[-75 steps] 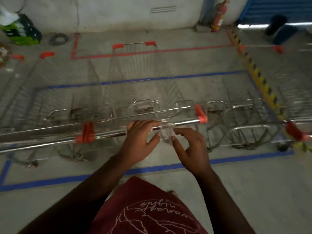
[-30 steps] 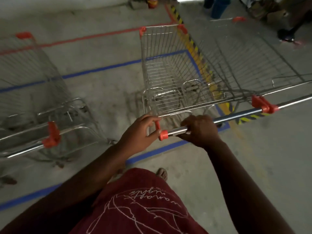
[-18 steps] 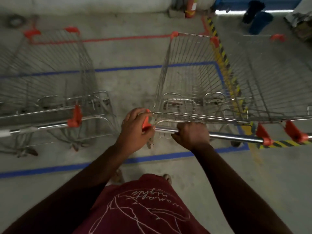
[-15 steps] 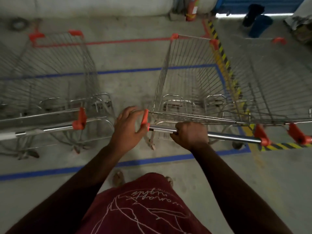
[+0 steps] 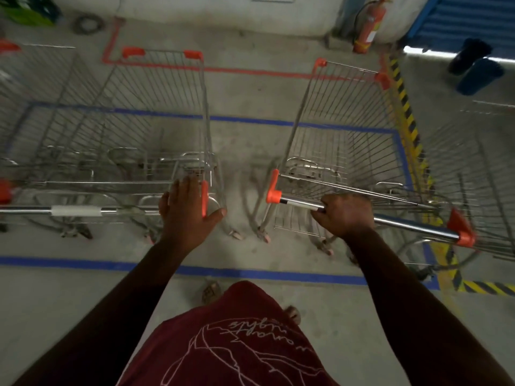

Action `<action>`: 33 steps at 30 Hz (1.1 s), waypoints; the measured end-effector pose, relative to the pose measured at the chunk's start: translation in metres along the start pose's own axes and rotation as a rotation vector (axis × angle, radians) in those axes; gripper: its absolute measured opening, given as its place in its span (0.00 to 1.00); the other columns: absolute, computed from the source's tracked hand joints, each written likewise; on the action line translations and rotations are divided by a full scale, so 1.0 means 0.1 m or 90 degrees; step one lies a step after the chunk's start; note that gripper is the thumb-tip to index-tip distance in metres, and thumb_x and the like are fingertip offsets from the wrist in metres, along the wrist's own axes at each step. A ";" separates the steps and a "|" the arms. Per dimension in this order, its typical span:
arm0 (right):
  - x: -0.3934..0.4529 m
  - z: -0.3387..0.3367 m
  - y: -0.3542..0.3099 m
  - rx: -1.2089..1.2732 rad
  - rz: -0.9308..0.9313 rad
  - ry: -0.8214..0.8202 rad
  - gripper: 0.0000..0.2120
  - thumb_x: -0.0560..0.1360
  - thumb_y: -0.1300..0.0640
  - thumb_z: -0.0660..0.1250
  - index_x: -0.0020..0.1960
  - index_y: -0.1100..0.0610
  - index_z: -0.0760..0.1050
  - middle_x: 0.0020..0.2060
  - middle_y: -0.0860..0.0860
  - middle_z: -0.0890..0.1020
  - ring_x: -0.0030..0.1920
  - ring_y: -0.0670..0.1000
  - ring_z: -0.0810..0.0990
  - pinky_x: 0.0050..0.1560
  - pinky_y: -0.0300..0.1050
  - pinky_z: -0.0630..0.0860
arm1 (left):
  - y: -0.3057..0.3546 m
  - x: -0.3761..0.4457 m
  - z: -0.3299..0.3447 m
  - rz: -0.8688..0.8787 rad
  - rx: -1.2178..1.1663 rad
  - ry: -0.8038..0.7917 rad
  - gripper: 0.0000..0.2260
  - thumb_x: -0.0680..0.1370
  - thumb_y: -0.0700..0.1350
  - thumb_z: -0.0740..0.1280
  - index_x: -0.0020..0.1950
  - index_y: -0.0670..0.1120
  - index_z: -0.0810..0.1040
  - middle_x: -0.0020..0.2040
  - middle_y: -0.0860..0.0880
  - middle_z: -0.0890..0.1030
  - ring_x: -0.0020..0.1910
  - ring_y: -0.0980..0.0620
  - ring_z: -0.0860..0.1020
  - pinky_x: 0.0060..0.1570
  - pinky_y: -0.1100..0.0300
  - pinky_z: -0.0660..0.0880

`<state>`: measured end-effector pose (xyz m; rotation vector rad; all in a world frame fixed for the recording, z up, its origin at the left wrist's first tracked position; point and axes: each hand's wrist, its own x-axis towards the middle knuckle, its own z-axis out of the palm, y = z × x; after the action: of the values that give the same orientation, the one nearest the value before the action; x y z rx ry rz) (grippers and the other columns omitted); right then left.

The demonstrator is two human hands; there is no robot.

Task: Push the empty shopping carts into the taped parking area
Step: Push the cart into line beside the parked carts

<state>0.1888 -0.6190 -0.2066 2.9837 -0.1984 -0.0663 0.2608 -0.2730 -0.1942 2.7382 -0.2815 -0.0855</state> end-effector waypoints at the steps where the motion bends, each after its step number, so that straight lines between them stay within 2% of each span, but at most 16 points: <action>1: 0.04 0.00 -0.05 0.002 -0.005 0.006 0.18 0.70 0.38 0.71 0.40 0.53 0.80 0.35 0.52 0.85 0.37 0.59 0.85 0.36 0.45 0.68 | -0.05 0.02 0.00 -0.002 -0.007 0.002 0.41 0.72 0.61 0.76 0.77 0.42 0.67 0.74 0.41 0.72 0.74 0.38 0.69 0.72 0.40 0.63; 5: 0.12 0.01 -0.16 0.002 -0.032 0.014 0.18 0.71 0.37 0.70 0.39 0.53 0.80 0.36 0.51 0.84 0.39 0.59 0.85 0.36 0.44 0.67 | -0.14 0.06 0.05 0.042 -0.026 -0.012 0.36 0.70 0.65 0.76 0.71 0.47 0.73 0.62 0.47 0.81 0.64 0.43 0.78 0.67 0.41 0.68; 10: 0.15 0.03 -0.19 0.014 -0.074 0.011 0.19 0.71 0.36 0.69 0.39 0.52 0.78 0.36 0.50 0.84 0.39 0.58 0.85 0.36 0.44 0.66 | -0.20 0.06 0.10 0.040 -0.024 -0.010 0.43 0.66 0.69 0.77 0.75 0.51 0.69 0.66 0.50 0.81 0.66 0.45 0.78 0.69 0.42 0.68; 15: 0.20 0.02 -0.34 0.027 -0.111 0.014 0.22 0.72 0.33 0.61 0.43 0.51 0.79 0.39 0.49 0.85 0.42 0.57 0.85 0.36 0.45 0.67 | -0.21 0.08 0.11 0.025 -0.002 -0.042 0.50 0.64 0.71 0.76 0.79 0.50 0.64 0.71 0.49 0.78 0.70 0.43 0.76 0.71 0.43 0.64; 22: 0.21 0.01 -0.58 0.028 -0.155 0.003 0.20 0.72 0.33 0.63 0.42 0.50 0.79 0.39 0.48 0.85 0.42 0.56 0.85 0.36 0.44 0.65 | -0.18 0.11 0.05 0.038 -0.029 -0.081 0.53 0.62 0.68 0.80 0.81 0.49 0.63 0.67 0.48 0.79 0.68 0.44 0.77 0.69 0.44 0.67; 25: 0.26 0.00 -0.53 0.036 -0.166 -0.011 0.21 0.74 0.32 0.64 0.46 0.49 0.80 0.42 0.48 0.86 0.46 0.55 0.85 0.39 0.45 0.70 | -0.10 0.15 0.03 0.046 -0.049 -0.097 0.52 0.62 0.68 0.79 0.79 0.49 0.65 0.63 0.51 0.81 0.65 0.47 0.79 0.65 0.45 0.69; 28: 0.30 -0.04 -0.56 0.024 -0.160 -0.018 0.20 0.74 0.33 0.64 0.48 0.50 0.81 0.44 0.49 0.86 0.48 0.56 0.85 0.43 0.46 0.74 | -0.09 0.15 0.04 0.049 -0.048 -0.083 0.51 0.63 0.71 0.77 0.79 0.51 0.64 0.62 0.54 0.81 0.64 0.49 0.79 0.65 0.47 0.68; 33: 0.33 -0.08 -0.69 0.011 -0.109 -0.036 0.15 0.73 0.39 0.67 0.47 0.50 0.80 0.44 0.49 0.86 0.49 0.56 0.86 0.41 0.45 0.68 | -0.14 0.12 0.03 0.055 -0.044 -0.085 0.54 0.64 0.73 0.75 0.82 0.50 0.61 0.66 0.52 0.80 0.67 0.49 0.78 0.67 0.46 0.67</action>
<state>0.2308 -0.5548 -0.2098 3.0104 0.0519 -0.1701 0.2749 -0.2636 -0.2023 2.6525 -0.4258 -0.2502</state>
